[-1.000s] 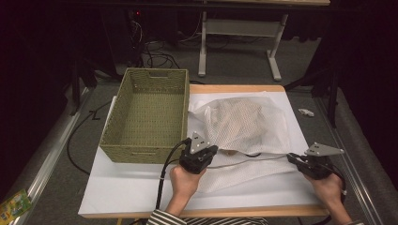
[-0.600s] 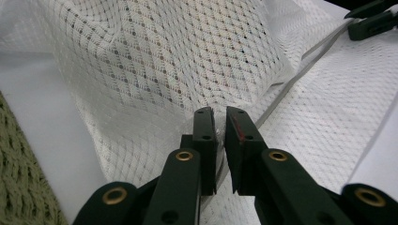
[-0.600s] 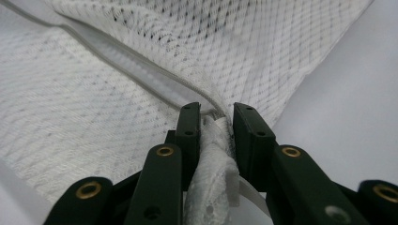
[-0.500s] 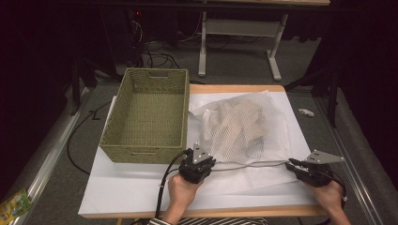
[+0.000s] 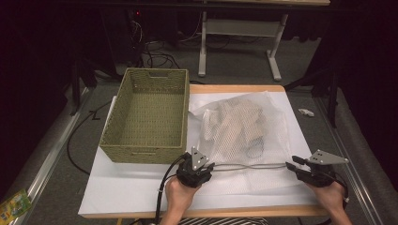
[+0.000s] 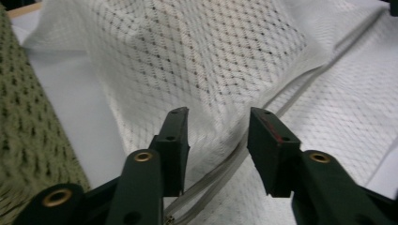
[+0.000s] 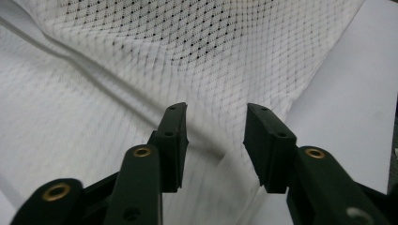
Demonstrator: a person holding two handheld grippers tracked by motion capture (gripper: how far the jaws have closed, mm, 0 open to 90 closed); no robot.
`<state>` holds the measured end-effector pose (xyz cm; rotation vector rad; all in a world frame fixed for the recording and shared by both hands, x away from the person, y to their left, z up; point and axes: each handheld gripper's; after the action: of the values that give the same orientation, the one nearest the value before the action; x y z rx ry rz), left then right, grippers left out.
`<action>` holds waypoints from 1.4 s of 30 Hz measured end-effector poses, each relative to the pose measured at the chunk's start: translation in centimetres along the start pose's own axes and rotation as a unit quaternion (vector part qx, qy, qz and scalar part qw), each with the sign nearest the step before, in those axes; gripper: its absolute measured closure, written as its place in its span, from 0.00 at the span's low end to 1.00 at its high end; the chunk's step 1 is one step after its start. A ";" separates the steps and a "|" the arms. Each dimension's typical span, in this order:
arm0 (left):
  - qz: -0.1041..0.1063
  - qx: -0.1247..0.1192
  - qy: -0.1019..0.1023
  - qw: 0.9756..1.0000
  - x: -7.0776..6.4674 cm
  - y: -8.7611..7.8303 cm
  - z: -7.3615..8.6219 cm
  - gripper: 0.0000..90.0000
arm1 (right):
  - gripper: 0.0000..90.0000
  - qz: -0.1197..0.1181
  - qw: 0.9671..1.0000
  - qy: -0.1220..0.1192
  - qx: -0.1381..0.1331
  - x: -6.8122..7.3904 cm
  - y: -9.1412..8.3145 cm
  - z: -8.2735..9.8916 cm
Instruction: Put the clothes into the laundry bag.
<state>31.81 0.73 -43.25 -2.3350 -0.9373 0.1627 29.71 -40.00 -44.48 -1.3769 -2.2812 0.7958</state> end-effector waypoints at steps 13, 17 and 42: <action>-0.037 0.025 -0.019 0.999 0.5 0.3 2.2 0.50 | 0.59 -0.014 0.998 0.001 0.055 0.0 2.0 0.7; -0.034 0.046 -0.023 0.998 0.6 1.2 2.9 0.50 | 0.71 -0.019 0.997 -0.012 0.071 -0.2 2.3 1.0; -0.050 0.064 -0.006 0.997 0.8 0.8 3.6 0.97 | 0.73 -0.017 0.998 0.005 0.062 -0.5 1.8 1.7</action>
<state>31.67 2.60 -46.55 -2.1681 -1.0171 0.1899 30.21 -40.25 -46.97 -1.2802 -2.2020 0.8997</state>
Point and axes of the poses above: each handheld gripper's, and its own axes: y roughly forward along the jaws, z roughly out of its underside, x roughly to its left, and after that the axes turned 7 degrees about y, right-handed
